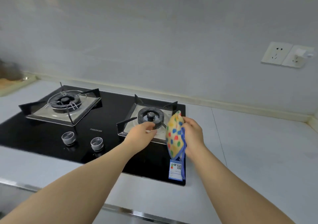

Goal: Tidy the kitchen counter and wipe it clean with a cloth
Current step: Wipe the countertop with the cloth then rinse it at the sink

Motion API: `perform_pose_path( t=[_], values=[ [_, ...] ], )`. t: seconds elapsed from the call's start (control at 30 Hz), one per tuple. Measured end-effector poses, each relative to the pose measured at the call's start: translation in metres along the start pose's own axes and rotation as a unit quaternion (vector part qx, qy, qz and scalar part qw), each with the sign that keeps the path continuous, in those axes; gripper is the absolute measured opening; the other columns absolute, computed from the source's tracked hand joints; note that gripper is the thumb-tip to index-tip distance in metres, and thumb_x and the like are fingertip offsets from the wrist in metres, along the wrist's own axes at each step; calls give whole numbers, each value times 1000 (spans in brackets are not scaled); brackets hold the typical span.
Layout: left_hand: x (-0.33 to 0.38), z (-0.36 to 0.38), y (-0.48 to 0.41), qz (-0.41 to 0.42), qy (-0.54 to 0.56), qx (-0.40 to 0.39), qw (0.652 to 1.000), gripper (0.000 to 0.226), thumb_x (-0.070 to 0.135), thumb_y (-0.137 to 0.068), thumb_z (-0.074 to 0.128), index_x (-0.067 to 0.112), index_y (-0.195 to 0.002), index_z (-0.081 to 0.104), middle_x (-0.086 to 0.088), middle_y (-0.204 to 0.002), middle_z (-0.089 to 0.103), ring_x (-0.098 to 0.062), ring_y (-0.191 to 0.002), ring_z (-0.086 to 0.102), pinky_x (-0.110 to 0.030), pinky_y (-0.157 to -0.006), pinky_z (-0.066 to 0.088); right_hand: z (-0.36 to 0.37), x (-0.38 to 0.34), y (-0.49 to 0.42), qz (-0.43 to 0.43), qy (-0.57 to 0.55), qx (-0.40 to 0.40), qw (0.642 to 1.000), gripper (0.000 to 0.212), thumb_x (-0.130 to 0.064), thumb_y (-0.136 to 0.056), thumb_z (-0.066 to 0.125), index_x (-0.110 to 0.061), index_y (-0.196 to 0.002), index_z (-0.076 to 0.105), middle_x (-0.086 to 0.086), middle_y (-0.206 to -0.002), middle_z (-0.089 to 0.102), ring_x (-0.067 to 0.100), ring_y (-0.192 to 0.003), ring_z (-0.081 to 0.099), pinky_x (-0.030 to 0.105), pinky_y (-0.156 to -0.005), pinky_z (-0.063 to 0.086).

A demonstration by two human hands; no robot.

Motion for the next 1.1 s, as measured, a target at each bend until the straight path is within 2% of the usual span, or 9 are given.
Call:
perform_pose_path(
  t=[0.1,0.2,0.3,0.4,0.57,0.7,0.83,1.0,1.1],
  values=[
    [-4,-11,14,-87,179,43,979,38,36,-98,43,21,-132,49,0,-116,60,-19,-109,57,-34,-95,47,36,-1,7,55,-54,-104,992,29,1,-91,40,-13,-101,63,12,-88,67,28,-79,66,39,-74,57],
    [-28,-35,38,-203,319,74,923,29,45,-98,40,24,-115,50,2,-103,60,-19,-102,58,-36,-87,51,86,14,22,107,-66,-191,973,30,-4,-91,41,-12,-110,62,17,-97,68,32,-88,66,49,-90,53],
    [-62,-67,68,-266,392,103,874,24,44,-96,46,21,-102,53,-3,-101,63,-22,-97,62,-37,-83,54,136,28,49,147,-65,-261,952,26,-5,-91,41,-13,-105,62,17,-93,67,32,-86,66,49,-90,53],
    [-102,-108,103,-282,372,163,869,23,38,-92,56,18,-104,57,-5,-96,67,-19,-87,65,-33,-72,56,185,39,78,167,-23,-328,929,25,-5,-92,41,-13,-102,62,18,-98,67,34,-94,66,50,-91,52],
    [-166,-178,164,-297,346,239,857,20,37,-89,61,17,-91,60,-6,-95,69,-20,-85,67,-33,-77,56,282,54,130,217,28,-450,866,30,-16,-95,38,-4,-101,64,19,-105,68,34,-97,65,51,-95,50],
    [-242,-253,231,-285,364,321,827,21,35,-91,60,16,-100,57,-6,-97,69,-20,-84,66,-32,-75,55,393,78,209,239,32,-536,809,36,-21,-94,40,-2,-118,60,23,-121,61,38,-107,61,45,-87,53],
    [-318,-329,311,-287,377,386,791,17,33,-93,56,16,-96,56,-8,-97,68,-22,-84,66,-33,-74,54,503,105,305,257,45,-580,771,42,-20,-92,41,2,-124,56,25,-129,56,41,-117,56,51,-98,47],
    [-399,-411,410,-305,361,454,755,18,33,-94,54,15,-97,55,-10,-96,67,-25,-87,66,-36,-76,56,605,124,425,257,81,-623,735,31,-14,-93,33,0,-96,61,21,-98,65,35,-86,63,41,-74,55],
    [-434,-443,459,-318,355,497,725,17,31,-93,56,14,-94,54,-8,-90,64,-21,-79,63,-31,-66,54,645,135,480,280,95,-630,718,36,-19,-97,31,0,-105,61,20,-101,64,34,-89,62,43,-81,51]
  ],
)
Point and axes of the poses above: each hand's wrist, its own y-axis away from the middle knuckle, its own z-axis out of the palm, x = y × z, the point moved 1 cm from there along -y, towards the middle knuckle
